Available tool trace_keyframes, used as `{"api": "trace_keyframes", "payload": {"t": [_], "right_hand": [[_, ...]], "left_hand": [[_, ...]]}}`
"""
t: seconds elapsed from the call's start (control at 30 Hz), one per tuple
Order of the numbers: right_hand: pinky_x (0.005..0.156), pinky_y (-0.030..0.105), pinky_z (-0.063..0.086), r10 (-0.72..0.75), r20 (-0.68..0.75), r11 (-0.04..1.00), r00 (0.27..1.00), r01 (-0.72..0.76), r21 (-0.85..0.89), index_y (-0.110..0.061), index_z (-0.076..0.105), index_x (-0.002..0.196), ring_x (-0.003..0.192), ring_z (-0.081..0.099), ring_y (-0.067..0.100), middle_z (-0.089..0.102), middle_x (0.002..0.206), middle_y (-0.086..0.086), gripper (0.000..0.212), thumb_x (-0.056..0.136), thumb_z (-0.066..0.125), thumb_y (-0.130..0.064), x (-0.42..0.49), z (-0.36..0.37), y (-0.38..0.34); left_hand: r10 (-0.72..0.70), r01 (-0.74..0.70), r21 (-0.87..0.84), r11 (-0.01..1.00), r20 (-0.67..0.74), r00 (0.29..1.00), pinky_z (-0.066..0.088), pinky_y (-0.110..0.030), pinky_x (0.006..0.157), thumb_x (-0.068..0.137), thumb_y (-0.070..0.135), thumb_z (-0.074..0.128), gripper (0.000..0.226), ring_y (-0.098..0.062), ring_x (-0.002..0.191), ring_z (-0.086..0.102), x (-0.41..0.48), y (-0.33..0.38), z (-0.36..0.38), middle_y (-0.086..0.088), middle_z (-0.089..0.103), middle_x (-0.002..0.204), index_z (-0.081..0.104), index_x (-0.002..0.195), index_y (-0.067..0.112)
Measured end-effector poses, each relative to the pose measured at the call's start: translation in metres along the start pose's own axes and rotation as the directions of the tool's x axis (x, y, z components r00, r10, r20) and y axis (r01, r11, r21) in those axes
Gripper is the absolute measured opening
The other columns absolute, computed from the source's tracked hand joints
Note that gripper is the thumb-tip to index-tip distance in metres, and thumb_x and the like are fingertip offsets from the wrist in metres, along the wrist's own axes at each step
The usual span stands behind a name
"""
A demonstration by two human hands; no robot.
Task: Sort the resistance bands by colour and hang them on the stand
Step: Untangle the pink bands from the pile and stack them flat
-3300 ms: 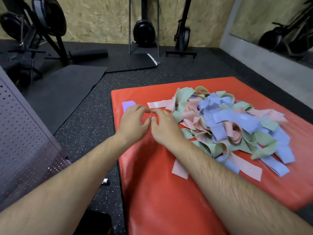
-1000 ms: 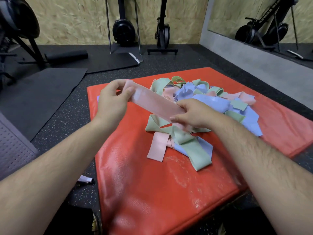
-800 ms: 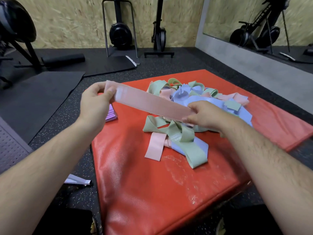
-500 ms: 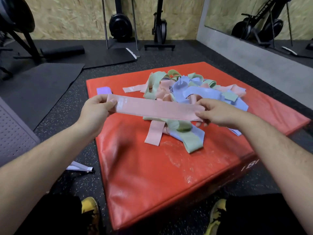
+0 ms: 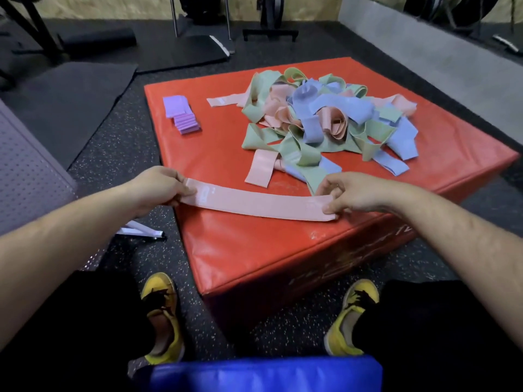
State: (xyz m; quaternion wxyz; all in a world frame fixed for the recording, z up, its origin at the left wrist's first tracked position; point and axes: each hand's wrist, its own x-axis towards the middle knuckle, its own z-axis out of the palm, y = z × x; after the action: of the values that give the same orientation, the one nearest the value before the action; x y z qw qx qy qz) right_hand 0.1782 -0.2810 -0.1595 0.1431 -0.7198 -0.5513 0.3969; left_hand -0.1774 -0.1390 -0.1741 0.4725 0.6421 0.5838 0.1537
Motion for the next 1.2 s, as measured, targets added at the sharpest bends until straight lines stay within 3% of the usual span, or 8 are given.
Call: {"api": "trace_keyframes", "payload": {"t": [0.07, 0.17, 0.27, 0.37, 0.53, 0.9, 1.07, 1.2], "right_hand": [[0.049, 0.017, 0.039, -0.012, 0.01, 1.0, 1.0, 0.013, -0.024, -0.02, 0.065, 0.113, 0.05, 0.054, -0.001, 0.061, 0.071, -0.012, 0.038, 0.085, 0.072, 0.004, 0.001, 0.003, -0.003], [0.065, 0.006, 0.04, -0.024, 0.016, 0.99, 1.0, 0.026, -0.14, -0.024, 0.058, 0.135, 0.07, 0.059, -0.014, 0.065, 0.117, -0.012, 0.056, 0.086, 0.07, 0.0, 0.003, 0.004, -0.008], [0.088, 0.017, 0.039, -0.025, -0.111, 0.929, 0.993, -0.018, -0.368, -0.02, 0.055, 0.143, 0.106, 0.058, 0.007, 0.06, 0.138, -0.005, 0.06, 0.086, 0.07, -0.01, 0.006, -0.001, -0.011], [0.082, 0.03, 0.047, -0.048, -0.231, 0.882, 0.972, -0.067, -0.466, -0.012, 0.057, 0.135, 0.099, 0.061, 0.024, 0.067, 0.115, 0.005, 0.055, 0.082, 0.07, -0.011, 0.009, -0.006, -0.011], [0.057, 0.029, 0.044, -0.004, -0.18, 0.953, 0.984, -0.051, -0.3, -0.029, 0.057, 0.107, 0.063, 0.057, 0.018, 0.06, 0.076, 0.0, 0.045, 0.074, 0.077, -0.006, 0.007, -0.007, -0.012], [0.06, 0.025, 0.046, -0.001, -0.163, 0.938, 0.987, -0.055, -0.342, -0.023, 0.07, 0.086, 0.064, 0.061, 0.013, 0.066, 0.069, -0.005, 0.018, 0.075, 0.076, -0.011, 0.007, 0.0, -0.007], [0.059, 0.028, 0.037, -0.099, -0.208, 0.8, 0.973, -0.046, -0.599, -0.033, 0.067, 0.076, 0.08, 0.056, 0.011, 0.054, 0.08, -0.012, 0.014, 0.075, 0.077, -0.044, 0.009, -0.005, -0.022], [0.06, 0.03, 0.04, -0.2, -0.229, 0.853, 0.953, 0.055, -0.52, -0.031, 0.066, 0.081, 0.07, 0.053, 0.006, 0.057, 0.073, -0.009, 0.016, 0.084, 0.07, -0.046, 0.02, -0.001, -0.042]], "left_hand": [[0.013, -0.013, 0.022, 1.0, -0.023, 1.0, 0.045, -0.017, 0.047, 0.087, 0.002, 0.071, 0.015, -0.017, 0.06, 0.052, 0.0, -0.001, 0.001, -0.008, 0.059, 0.07, 0.061, 0.077, 0.009], [0.026, -0.024, 0.038, 0.999, -0.058, 0.998, 0.044, -0.018, 0.048, 0.086, 0.003, 0.072, 0.012, -0.014, 0.058, 0.052, 0.001, -0.002, 0.001, -0.006, 0.06, 0.069, 0.063, 0.081, 0.008], [0.055, -0.052, 0.048, 0.997, -0.061, 0.997, 0.043, -0.023, 0.053, 0.085, 0.005, 0.075, 0.014, -0.015, 0.058, 0.051, 0.002, -0.002, 0.005, -0.007, 0.061, 0.072, 0.062, 0.081, 0.01], [0.081, -0.079, 0.028, 0.996, -0.058, 0.995, 0.044, -0.027, 0.056, 0.081, 0.004, 0.077, 0.02, -0.018, 0.063, 0.054, 0.005, 0.003, 0.013, -0.009, 0.063, 0.077, 0.061, 0.089, 0.012], [0.114, -0.095, 0.163, 0.982, -0.107, 0.988, 0.038, -0.032, 0.061, 0.068, 0.002, 0.072, 0.041, -0.021, 0.063, 0.047, 0.006, 0.01, 0.019, -0.007, 0.056, 0.071, 0.06, 0.099, 0.026], [0.231, -0.189, 0.359, 0.914, -0.076, 0.97, 0.036, -0.026, 0.05, 0.081, 0.008, 0.072, 0.018, -0.02, 0.059, 0.051, 0.009, 0.005, 0.022, -0.008, 0.065, 0.077, 0.061, 0.093, 0.015], [0.283, -0.212, 0.491, 0.845, -0.075, 0.956, 0.043, -0.026, 0.067, 0.076, 0.02, 0.069, 0.004, -0.016, 0.084, 0.057, 0.023, 0.006, 0.026, -0.008, 0.06, 0.095, 0.064, 0.075, 0.021], [0.529, -0.471, 0.504, 0.724, 0.032, 0.848, 0.043, -0.029, 0.082, 0.079, 0.013, 0.07, 0.01, -0.015, 0.087, 0.051, 0.03, 0.029, 0.052, -0.005, 0.053, 0.093, 0.065, 0.08, 0.022]]}}
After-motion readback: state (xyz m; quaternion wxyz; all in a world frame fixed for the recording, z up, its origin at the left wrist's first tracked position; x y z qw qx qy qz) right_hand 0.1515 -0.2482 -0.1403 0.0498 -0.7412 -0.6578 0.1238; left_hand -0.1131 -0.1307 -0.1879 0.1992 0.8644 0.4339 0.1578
